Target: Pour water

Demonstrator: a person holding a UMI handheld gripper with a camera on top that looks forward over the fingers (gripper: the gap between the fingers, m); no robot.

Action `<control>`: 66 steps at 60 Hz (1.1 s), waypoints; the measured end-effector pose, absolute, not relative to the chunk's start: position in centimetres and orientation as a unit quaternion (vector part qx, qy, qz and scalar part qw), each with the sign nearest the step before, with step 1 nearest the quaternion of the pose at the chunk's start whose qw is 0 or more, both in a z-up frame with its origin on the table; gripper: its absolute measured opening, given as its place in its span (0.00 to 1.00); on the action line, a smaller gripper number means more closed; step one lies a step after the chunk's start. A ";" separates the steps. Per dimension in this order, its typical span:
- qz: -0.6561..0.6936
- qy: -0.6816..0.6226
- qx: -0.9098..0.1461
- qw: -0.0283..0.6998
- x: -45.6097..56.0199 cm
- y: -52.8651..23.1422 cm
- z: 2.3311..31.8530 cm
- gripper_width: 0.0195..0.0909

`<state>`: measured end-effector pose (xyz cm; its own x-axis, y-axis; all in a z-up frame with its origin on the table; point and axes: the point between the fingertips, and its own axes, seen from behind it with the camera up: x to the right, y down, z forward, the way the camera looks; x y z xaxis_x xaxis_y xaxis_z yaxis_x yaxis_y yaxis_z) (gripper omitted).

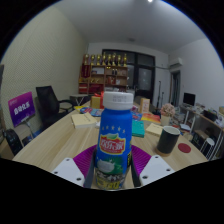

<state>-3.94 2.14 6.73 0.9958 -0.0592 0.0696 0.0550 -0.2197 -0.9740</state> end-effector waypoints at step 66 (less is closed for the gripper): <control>0.735 0.557 -0.308 0.236 9.0 12.7 21.6 0.39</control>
